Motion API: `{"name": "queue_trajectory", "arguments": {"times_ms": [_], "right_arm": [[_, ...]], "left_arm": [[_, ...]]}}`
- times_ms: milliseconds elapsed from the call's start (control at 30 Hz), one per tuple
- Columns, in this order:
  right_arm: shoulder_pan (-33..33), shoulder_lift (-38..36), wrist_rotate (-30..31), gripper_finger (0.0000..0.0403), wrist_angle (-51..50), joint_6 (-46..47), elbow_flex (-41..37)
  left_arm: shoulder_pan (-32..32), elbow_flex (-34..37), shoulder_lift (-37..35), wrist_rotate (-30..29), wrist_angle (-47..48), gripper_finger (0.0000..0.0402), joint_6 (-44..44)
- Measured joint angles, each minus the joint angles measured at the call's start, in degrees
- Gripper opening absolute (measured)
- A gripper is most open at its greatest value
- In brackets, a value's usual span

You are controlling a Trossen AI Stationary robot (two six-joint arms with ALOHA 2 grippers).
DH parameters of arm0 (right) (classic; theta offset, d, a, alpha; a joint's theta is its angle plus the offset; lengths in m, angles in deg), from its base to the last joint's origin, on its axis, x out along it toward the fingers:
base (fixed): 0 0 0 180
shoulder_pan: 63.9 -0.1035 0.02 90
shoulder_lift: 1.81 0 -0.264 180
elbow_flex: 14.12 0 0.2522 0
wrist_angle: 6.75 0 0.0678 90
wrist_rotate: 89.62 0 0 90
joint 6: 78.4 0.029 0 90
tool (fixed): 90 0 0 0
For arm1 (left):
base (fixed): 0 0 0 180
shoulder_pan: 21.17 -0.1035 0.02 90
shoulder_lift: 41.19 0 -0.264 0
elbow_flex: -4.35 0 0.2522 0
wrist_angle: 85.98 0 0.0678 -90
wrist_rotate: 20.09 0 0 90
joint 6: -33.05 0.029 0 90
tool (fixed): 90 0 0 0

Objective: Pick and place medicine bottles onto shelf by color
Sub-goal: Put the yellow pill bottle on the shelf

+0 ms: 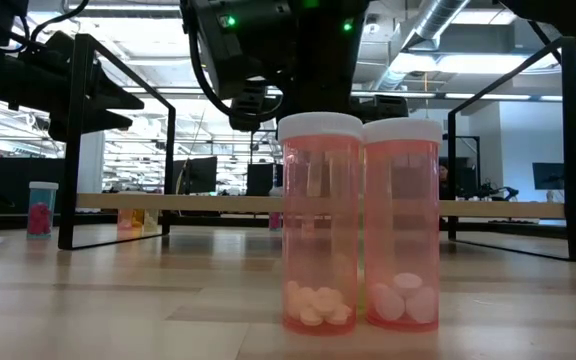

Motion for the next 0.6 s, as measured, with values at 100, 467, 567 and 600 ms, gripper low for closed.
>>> {"name": "queue_trajectory", "arguments": {"times_ms": [100,467,567,600], "right_arm": [[0.1,0.0,-0.6,0.0108,0.5,0.0,0.0],[0.0,0.0,-1.0,0.0108,2.1,-4.5,0.0],[0.0,0.0,-1.1,0.0108,2.1,-4.6,0.0],[0.1,0.0,-1.1,0.0108,2.2,-4.7,0.0]], "left_arm": [[0.0,0.0,0.0,0.0,0.0,0.0265,0.0],[0.0,0.0,0.0,0.0,0.0,0.0265,0.0],[0.0,0.0,0.0,0.0,0.0,0.0265,0.0],[0.0,0.0,0.0,0.0,0.0,0.0265,0.0]]}}
